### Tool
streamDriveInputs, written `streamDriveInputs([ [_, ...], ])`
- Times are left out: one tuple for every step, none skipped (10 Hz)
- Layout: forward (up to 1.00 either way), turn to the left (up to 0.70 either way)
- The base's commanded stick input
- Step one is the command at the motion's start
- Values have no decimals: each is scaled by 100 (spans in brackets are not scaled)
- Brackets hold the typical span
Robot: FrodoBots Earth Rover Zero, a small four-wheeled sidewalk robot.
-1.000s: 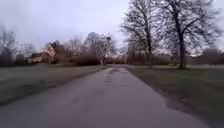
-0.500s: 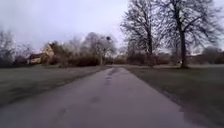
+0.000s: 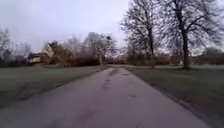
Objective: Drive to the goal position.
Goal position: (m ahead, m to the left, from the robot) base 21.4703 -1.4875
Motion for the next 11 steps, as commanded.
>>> streamDriveInputs([
  [100, 0],
  [100, 0],
  [100, 0],
  [100, 0],
  [100, 0],
  [100, 0],
  [100, 0],
  [100, 0],
  [100, 0],
  [100, 0],
  [100, 0],
])
